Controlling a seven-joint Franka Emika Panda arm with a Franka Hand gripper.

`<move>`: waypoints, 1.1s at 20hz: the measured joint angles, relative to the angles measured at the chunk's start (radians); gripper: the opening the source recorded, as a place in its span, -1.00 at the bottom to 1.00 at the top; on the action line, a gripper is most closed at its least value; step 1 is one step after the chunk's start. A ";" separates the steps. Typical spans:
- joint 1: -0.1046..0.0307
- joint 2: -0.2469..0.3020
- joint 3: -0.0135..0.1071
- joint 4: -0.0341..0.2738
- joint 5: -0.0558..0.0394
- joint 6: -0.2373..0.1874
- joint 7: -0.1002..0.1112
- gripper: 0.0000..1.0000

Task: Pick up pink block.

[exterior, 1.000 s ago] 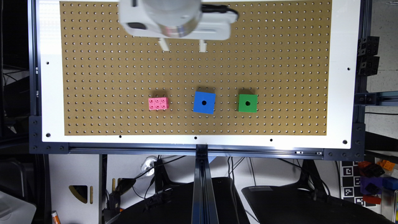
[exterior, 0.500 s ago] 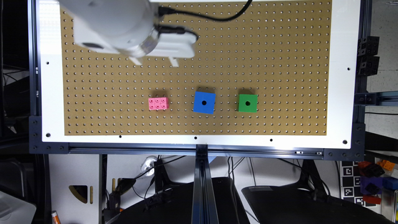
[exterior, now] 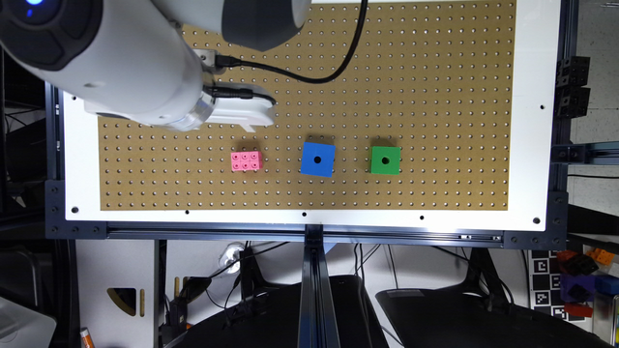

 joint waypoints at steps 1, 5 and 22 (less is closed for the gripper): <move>0.000 0.002 0.000 0.004 0.0000 0.000 0.000 1.00; 0.001 0.011 0.006 0.016 0.0000 0.000 0.000 1.00; 0.001 0.153 0.016 0.075 0.0001 0.065 0.000 1.00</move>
